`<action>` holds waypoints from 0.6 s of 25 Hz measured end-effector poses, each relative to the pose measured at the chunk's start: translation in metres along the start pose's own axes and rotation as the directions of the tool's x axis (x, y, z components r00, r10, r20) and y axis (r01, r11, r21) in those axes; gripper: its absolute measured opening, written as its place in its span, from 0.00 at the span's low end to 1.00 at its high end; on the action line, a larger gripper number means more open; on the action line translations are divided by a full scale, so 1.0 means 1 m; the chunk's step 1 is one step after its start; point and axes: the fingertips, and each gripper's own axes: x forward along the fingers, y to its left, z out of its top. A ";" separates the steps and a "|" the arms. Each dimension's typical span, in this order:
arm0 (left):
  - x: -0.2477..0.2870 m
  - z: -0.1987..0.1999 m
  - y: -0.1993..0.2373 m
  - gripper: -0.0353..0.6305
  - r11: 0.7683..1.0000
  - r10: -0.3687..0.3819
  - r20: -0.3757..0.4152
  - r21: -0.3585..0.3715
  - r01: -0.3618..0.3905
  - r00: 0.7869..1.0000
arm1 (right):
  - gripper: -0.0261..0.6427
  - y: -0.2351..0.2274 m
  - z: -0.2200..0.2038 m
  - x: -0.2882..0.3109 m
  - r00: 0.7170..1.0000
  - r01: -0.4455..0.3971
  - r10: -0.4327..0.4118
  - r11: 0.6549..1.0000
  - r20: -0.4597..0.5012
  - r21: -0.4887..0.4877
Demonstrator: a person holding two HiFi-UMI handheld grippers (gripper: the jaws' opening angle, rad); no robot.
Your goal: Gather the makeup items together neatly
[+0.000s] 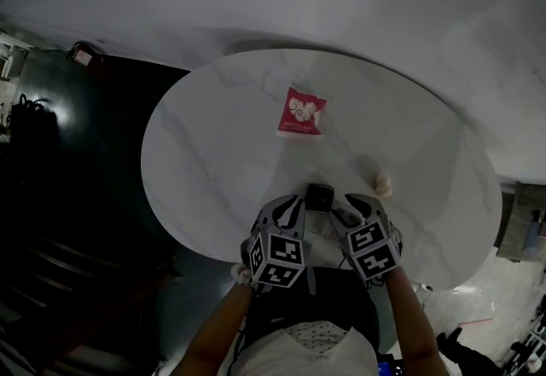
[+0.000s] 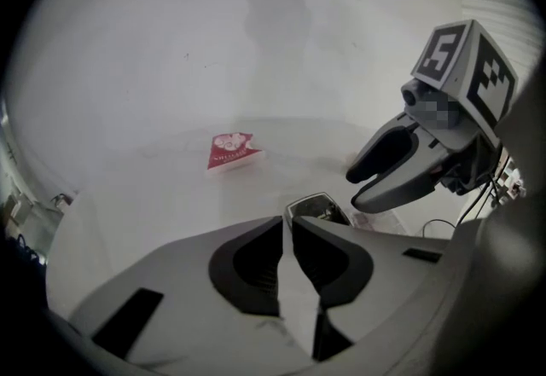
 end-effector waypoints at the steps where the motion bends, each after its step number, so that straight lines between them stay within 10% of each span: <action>1: 0.001 -0.002 -0.002 0.16 1.000 -0.005 -0.007 0.011 0.005 1.000 | 0.35 0.002 0.001 0.001 1.000 -0.004 0.004 1.000 0.003 -0.031; 15: 0.008 -0.029 -0.022 0.31 0.986 -0.111 -0.089 0.118 0.121 0.990 | 0.43 0.019 -0.010 0.018 0.997 -0.048 0.030 0.962 -0.070 -0.270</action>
